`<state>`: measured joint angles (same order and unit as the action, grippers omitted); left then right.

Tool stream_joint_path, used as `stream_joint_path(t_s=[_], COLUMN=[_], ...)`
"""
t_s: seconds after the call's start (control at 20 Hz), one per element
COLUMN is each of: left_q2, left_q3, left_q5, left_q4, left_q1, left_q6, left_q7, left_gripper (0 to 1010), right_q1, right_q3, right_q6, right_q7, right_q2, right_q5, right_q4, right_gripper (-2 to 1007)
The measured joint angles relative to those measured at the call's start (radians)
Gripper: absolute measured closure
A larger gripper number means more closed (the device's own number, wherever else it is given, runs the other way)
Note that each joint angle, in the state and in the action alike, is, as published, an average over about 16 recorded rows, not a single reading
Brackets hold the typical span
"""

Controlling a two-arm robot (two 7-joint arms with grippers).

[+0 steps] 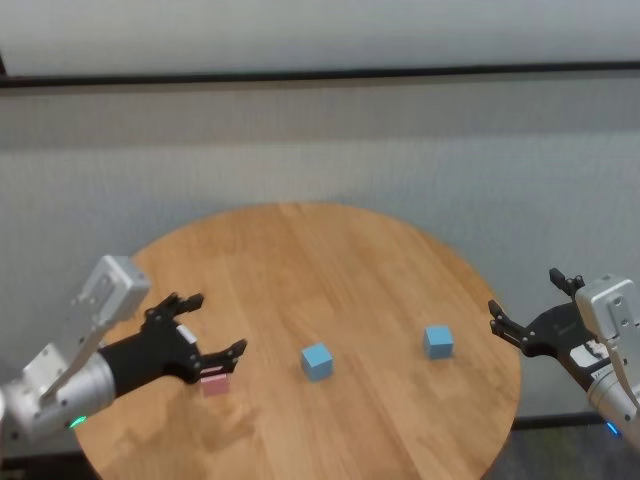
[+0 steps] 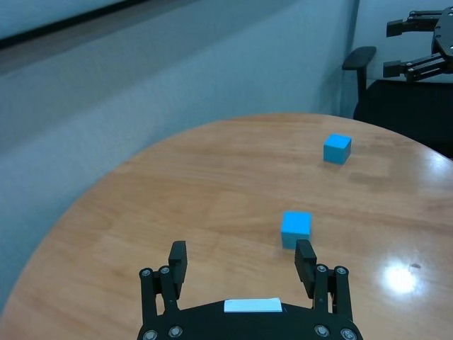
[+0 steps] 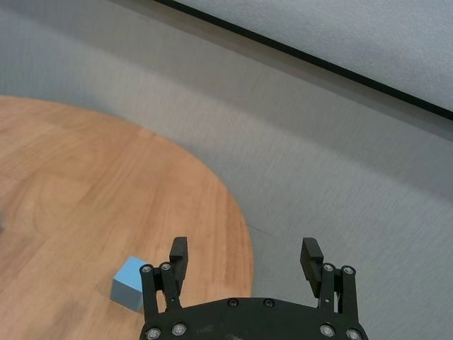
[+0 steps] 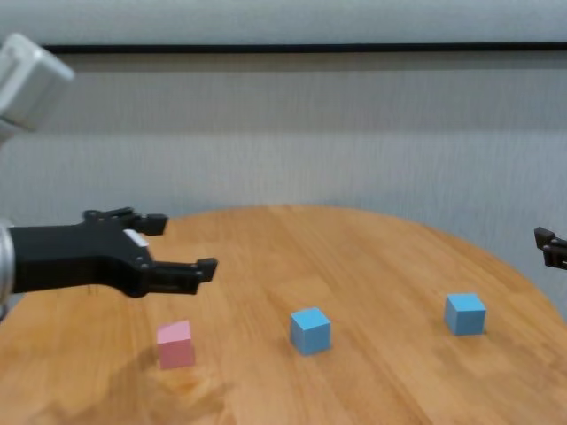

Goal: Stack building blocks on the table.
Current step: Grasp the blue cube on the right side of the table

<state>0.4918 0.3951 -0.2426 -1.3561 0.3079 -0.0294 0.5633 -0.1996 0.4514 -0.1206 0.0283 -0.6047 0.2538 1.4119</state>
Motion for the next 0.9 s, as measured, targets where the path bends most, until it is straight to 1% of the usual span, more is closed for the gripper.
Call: stream_joint_path(t_s=[0.2, 0.4, 0.65, 0.9], left_q2=[0.035, 0.053, 0.06, 0.059], left_q3=[-0.019, -0.029, -0.033, -0.032], left_q5=[-0.013, -0.016, -0.016, -0.014], left_q4=[-0.048, -0.068, -0.069, -0.066], left_q1=[-0.046, -0.073, -0.083, -0.081], left_q6=[-0.01, -0.024, -0.036, -0.037], left_q7=[-0.012, -0.02, -0.021, -0.02], left_gripper=[8, 8, 8, 8], right_q1=[0.0, -0.001, -0.005, -0.013], right_q3=[0.0, 0.001, 0.007, 0.014], right_q6=[0.0, 0.002, 0.019, 0.061], right_q7=[0.0, -0.011, -0.034, -0.05], right_q2=[0.0, 0.002, 0.014, 0.044], right_q5=[0.0, 0.0, 0.003, 0.006], right_q4=[0.0, 0.0, -0.002, -0.016], right_gripper=[2, 2, 2, 2])
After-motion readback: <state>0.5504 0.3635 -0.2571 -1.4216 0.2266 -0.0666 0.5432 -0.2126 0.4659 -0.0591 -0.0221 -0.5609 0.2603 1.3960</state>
